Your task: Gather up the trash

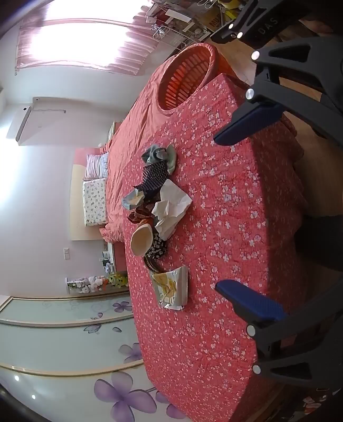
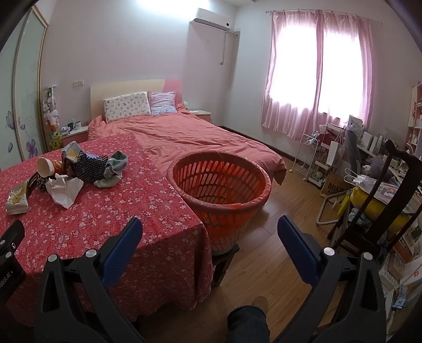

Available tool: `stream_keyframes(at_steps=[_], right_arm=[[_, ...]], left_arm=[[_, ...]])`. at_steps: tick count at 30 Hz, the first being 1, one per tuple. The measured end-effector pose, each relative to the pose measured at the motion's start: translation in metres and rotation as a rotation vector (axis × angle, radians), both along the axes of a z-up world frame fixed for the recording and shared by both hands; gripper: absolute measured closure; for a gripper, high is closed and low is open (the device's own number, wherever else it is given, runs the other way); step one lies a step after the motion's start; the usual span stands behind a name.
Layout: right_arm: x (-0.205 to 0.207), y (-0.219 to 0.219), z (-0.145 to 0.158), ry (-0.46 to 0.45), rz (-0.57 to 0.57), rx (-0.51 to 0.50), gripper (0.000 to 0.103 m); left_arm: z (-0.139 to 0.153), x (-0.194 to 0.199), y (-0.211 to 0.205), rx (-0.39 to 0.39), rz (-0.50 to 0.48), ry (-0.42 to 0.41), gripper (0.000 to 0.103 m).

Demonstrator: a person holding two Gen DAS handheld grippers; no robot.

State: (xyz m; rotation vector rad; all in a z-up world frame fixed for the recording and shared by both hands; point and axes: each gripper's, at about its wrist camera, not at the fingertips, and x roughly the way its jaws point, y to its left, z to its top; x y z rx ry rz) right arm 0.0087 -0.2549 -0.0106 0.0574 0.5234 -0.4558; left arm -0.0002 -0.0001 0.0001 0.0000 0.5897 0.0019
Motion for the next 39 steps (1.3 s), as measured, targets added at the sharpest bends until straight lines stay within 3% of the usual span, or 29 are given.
stream_keyframes(at_steps=[39], right_arm=[[0.0008, 0.0, 0.0008, 0.005, 0.0, -0.002, 0.002]], left_arm=[[-0.0007, 0.0, -0.0011, -0.004, -0.001, 0.008, 0.004]])
